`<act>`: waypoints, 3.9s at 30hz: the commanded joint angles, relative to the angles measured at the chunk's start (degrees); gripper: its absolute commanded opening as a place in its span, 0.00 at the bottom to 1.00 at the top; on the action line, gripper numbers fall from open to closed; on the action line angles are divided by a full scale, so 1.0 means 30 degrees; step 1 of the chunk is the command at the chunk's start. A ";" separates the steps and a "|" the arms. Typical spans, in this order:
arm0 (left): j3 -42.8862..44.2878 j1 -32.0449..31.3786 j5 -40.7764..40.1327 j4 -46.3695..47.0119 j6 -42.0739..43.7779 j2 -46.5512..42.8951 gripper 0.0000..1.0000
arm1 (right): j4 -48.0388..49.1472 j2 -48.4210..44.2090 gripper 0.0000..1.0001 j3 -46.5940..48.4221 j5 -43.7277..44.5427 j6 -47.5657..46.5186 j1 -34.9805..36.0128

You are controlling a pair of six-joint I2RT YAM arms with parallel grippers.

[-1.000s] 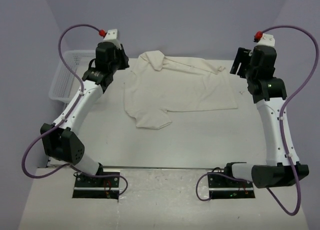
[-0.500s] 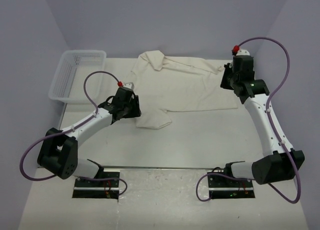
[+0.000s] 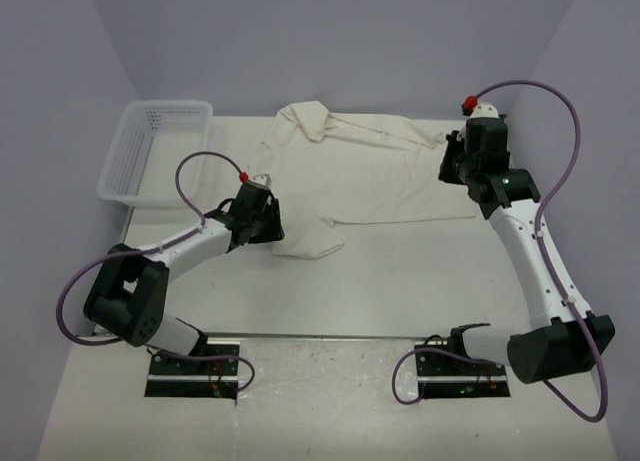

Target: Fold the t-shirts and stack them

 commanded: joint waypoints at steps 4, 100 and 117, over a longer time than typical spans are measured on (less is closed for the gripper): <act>-0.0571 0.0066 0.0356 0.1316 -0.0744 0.0607 0.47 | 0.0633 -0.0843 0.07 -0.0013 0.0156 0.0029 0.0087; 0.7836 0.0125 0.8793 0.2958 -0.0276 0.9100 0.27 | 0.0722 -0.0989 0.06 -0.0922 0.0830 0.0234 0.1141; 1.2317 -0.3214 0.8823 0.2519 0.0456 1.1737 0.28 | 0.0662 -0.0755 0.06 -0.0951 0.0919 0.0205 0.1141</act>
